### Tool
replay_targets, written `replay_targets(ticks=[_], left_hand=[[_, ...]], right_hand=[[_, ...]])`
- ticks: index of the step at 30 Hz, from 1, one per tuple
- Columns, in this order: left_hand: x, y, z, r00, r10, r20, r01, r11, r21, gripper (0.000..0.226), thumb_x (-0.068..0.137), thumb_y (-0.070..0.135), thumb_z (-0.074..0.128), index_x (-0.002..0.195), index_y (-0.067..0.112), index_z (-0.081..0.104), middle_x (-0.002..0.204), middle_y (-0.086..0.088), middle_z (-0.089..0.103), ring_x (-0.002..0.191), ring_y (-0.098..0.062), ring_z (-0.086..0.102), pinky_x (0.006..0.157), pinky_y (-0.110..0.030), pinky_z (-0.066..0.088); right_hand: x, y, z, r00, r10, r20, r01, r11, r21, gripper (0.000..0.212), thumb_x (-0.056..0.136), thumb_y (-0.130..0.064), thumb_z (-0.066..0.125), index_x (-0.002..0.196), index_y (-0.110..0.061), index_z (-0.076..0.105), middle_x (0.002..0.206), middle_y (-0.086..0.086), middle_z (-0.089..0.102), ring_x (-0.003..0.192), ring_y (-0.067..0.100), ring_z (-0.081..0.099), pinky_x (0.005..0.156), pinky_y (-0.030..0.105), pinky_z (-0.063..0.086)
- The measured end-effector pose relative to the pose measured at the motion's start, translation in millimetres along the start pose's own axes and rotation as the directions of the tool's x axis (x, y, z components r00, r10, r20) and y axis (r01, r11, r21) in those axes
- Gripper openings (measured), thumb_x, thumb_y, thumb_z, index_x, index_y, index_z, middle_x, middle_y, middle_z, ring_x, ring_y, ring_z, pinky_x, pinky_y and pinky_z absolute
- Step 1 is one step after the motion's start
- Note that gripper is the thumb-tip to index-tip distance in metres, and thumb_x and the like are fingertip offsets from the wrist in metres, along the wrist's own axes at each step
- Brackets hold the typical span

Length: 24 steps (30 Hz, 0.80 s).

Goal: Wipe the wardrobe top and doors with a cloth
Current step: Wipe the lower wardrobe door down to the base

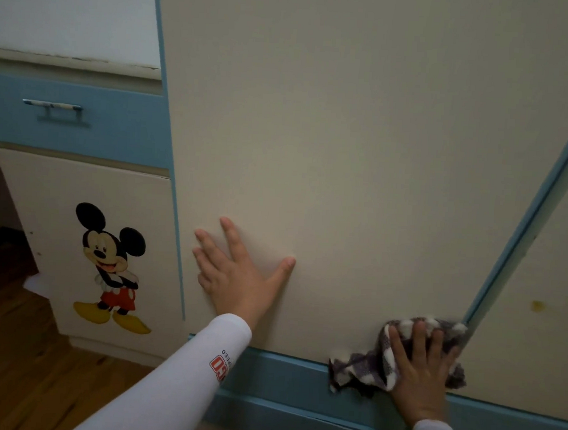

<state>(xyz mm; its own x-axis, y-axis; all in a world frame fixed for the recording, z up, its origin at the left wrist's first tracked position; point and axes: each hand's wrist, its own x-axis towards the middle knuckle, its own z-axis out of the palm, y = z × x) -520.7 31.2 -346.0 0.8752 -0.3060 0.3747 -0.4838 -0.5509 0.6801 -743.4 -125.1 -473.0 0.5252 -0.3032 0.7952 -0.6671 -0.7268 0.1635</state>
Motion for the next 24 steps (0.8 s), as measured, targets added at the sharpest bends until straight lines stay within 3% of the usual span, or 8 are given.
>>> replay_targets(ticks=[2, 3, 5, 7, 10, 14, 19, 24], left_hand=[[-0.4, 0.0, -0.9, 1.000, 0.005, -0.002, -0.005, 1.000, 0.014, 0.120, 0.062, 0.081, 0.047, 0.142, 0.024, -0.021, 0.151, -0.022, -0.015, 0.139, -0.040, -0.001, 0.109, -0.051, 0.015], [-0.5, -0.3, -1.2, 1.000, 0.007, -0.004, -0.007, 1.000, 0.021, 0.119, 0.062, 0.081, 0.046, 0.143, 0.023, -0.020, 0.151, -0.022, -0.015, 0.138, -0.040, -0.001, 0.109, -0.051, 0.015], [-0.1, -0.3, -3.1, 1.000, 0.015, -0.007, -0.015, 1.000, 0.013, 0.119, 0.062, 0.080, 0.048, 0.143, 0.023, -0.018, 0.152, -0.022, -0.013, 0.138, -0.040, -0.001, 0.110, -0.049, 0.013], [-0.5, -1.6, -5.3, 1.000, 0.031, -0.001, -0.031, 0.999, -0.019, 0.117, 0.063, 0.077, 0.051, 0.144, 0.024, -0.016, 0.152, -0.021, -0.013, 0.138, -0.040, -0.002, 0.111, -0.047, 0.009], [-2.8, -4.6, -9.3, 0.998, 0.058, 0.008, -0.057, 0.998, -0.036, 0.113, 0.067, 0.074, 0.052, 0.144, 0.027, -0.016, 0.152, -0.020, -0.014, 0.139, -0.039, -0.005, 0.112, -0.044, 0.004], [-4.2, -7.8, -15.6, 0.995, 0.097, 0.009, -0.096, 0.993, -0.070, 0.104, 0.072, 0.069, 0.052, 0.144, 0.031, -0.011, 0.154, -0.016, -0.010, 0.140, -0.035, -0.002, 0.112, -0.043, 0.004], [-0.5, -27.9, -26.9, 0.990, 0.130, -0.056, -0.141, 0.950, -0.277, 0.079, 0.080, 0.047, 0.061, 0.145, 0.033, 0.017, 0.154, -0.004, 0.010, 0.139, -0.026, 0.008, 0.113, -0.044, 0.016], [7.3, -49.2, -37.9, 0.986, 0.154, -0.070, -0.169, 0.922, -0.350, 0.055, 0.085, 0.029, 0.061, 0.137, 0.025, 0.041, 0.146, -0.005, 0.024, 0.134, -0.023, 0.024, 0.108, -0.045, 0.030]], right_hand=[[-10.7, -1.5, 7.1, 1.000, -0.011, 0.016, 0.012, 1.000, -0.019, 0.114, 0.051, -0.022, 0.059, 0.147, -0.036, -0.002, 0.151, 0.013, 0.011, 0.119, 0.044, 0.028, 0.100, 0.068, 0.008], [-11.1, -2.0, 7.3, 1.000, -0.015, 0.009, 0.015, 1.000, -0.019, 0.111, 0.054, -0.022, 0.057, 0.147, -0.036, -0.002, 0.149, 0.014, 0.013, 0.123, 0.043, 0.027, 0.099, 0.070, 0.009], [-9.7, -4.2, 4.4, 1.000, 0.007, 0.017, -0.007, 1.000, 0.007, 0.095, 0.064, -0.026, 0.043, 0.147, -0.037, -0.001, 0.155, 0.008, -0.001, 0.139, 0.036, 0.007, 0.102, 0.066, 0.005], [-8.6, -7.4, 4.0, 0.998, 0.034, 0.051, -0.035, 0.999, 0.023, 0.090, 0.066, -0.028, 0.038, 0.147, -0.037, -0.002, 0.157, 0.002, -0.012, 0.142, 0.029, -0.009, 0.102, 0.068, 0.004], [-8.5, -16.5, 6.4, 0.993, 0.045, 0.113, -0.050, 0.998, 0.040, 0.089, 0.067, -0.027, 0.037, 0.146, -0.037, -0.002, 0.156, 0.002, -0.014, 0.142, 0.030, -0.012, 0.082, 0.081, 0.015], [4.1, -36.5, 11.1, 0.988, -0.029, 0.150, 0.022, 0.999, 0.048, 0.088, 0.069, -0.025, 0.036, 0.146, -0.037, -0.003, 0.156, 0.001, -0.014, 0.142, 0.030, -0.013, 0.072, 0.083, 0.023], [18.2, -75.3, 22.2, 0.981, -0.137, 0.137, 0.131, 0.990, 0.054, 0.084, 0.072, -0.026, 0.039, 0.146, -0.039, 0.001, 0.157, -0.001, -0.010, 0.143, 0.030, -0.007, 0.076, 0.082, 0.022], [30.5, -118.1, 31.1, 0.969, -0.215, 0.121, 0.206, 0.975, 0.080, 0.084, 0.073, -0.027, 0.037, 0.146, -0.037, -0.003, 0.156, -0.002, -0.014, 0.135, 0.031, 0.014, 0.077, 0.078, 0.026]])
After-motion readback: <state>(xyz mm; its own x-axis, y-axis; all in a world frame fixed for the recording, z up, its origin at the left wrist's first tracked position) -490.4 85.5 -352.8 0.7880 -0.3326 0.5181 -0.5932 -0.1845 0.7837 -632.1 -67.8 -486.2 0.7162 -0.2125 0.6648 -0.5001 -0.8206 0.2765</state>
